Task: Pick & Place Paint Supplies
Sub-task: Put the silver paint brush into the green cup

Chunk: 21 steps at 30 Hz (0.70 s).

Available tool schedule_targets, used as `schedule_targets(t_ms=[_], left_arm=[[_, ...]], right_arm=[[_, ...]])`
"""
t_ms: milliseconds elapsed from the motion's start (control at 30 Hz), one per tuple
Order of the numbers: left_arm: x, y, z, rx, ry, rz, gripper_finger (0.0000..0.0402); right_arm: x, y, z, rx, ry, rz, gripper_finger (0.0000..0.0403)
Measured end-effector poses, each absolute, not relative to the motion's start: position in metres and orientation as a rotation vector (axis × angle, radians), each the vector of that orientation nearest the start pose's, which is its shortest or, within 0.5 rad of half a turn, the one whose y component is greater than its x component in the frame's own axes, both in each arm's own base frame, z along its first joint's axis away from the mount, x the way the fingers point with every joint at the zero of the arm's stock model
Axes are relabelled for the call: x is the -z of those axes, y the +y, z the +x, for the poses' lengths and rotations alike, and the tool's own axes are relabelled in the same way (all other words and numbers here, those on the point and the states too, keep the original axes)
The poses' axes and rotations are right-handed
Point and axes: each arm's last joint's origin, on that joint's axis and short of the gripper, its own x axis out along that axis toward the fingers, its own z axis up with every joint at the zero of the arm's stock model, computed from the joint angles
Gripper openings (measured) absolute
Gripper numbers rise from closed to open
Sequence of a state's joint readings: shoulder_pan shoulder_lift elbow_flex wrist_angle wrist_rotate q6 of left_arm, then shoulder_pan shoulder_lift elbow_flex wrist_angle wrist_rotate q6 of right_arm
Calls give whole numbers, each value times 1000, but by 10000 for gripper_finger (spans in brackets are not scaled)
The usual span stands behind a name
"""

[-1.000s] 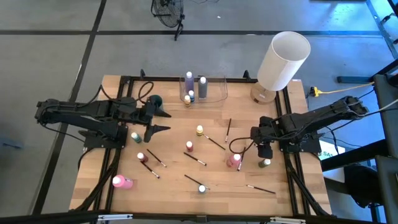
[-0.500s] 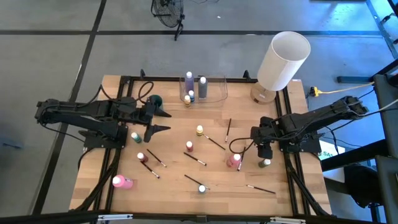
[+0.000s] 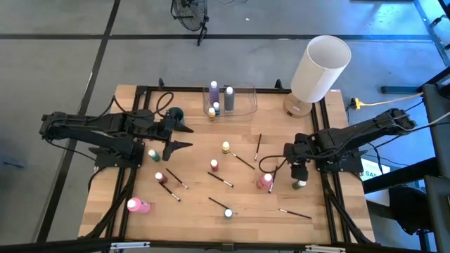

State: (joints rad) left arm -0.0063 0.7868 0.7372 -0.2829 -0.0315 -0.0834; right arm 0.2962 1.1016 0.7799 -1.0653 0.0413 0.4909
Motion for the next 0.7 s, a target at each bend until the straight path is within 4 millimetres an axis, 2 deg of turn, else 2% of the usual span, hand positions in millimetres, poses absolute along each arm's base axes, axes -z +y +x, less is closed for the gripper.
schedule_targets(t_ms=[700], left_arm=[[-307, 0, 173, -39, 332, -76, 239]], right_arm=[[-215, 52, 168, 119, 1450, 220, 284]])
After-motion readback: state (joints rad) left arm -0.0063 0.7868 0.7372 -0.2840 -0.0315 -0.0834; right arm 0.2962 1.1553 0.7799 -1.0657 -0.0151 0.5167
